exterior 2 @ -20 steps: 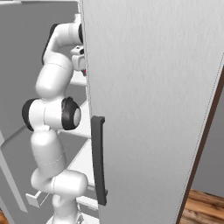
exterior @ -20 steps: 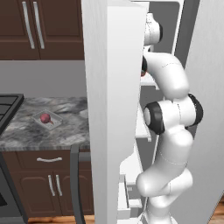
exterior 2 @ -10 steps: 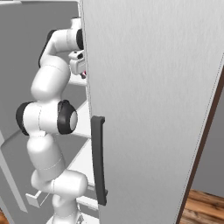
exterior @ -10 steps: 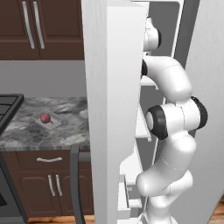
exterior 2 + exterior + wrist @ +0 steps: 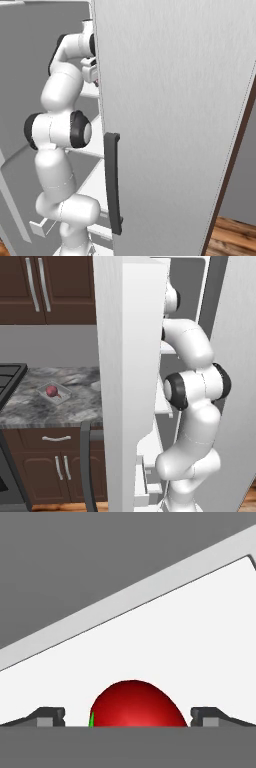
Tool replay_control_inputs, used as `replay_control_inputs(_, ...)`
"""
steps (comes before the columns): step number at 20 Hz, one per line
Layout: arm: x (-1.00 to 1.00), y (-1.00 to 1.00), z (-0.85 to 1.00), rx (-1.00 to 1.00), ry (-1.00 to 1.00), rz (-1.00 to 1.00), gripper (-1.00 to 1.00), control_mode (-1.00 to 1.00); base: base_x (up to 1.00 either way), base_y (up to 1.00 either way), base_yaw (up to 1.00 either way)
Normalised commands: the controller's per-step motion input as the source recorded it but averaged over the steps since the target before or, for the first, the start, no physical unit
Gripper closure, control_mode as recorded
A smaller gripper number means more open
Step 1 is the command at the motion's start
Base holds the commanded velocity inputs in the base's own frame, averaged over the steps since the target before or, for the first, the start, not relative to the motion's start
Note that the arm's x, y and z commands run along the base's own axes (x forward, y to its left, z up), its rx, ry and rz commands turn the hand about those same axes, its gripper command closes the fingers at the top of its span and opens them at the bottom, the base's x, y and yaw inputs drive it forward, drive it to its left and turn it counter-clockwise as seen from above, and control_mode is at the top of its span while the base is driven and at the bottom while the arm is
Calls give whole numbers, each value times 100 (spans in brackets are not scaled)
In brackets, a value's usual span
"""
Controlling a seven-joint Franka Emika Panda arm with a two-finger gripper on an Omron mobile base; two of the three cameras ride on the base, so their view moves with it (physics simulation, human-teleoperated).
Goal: Take the onion and tomato out of the freezer and place them in the tupperware container on the counter. Then put the tupperware containing the vegetables back in the freezer.
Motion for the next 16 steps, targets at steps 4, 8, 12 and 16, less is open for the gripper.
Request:
replay_control_inputs(4, 0, 17, 0, 0, 0, -3, 100, -100, 0, 0, 0)
replay_control_inputs(8, -2, 2, -6, 0, 0, -6, 100, -100, 0, 0, 0)
replay_control_inputs(12, -7, 0, -25, 0, 0, -7, 100, -100, 0, 0, 0)
replay_control_inputs(16, -39, 0, -20, 0, 0, -5, 100, -100, 0, 0, 0)
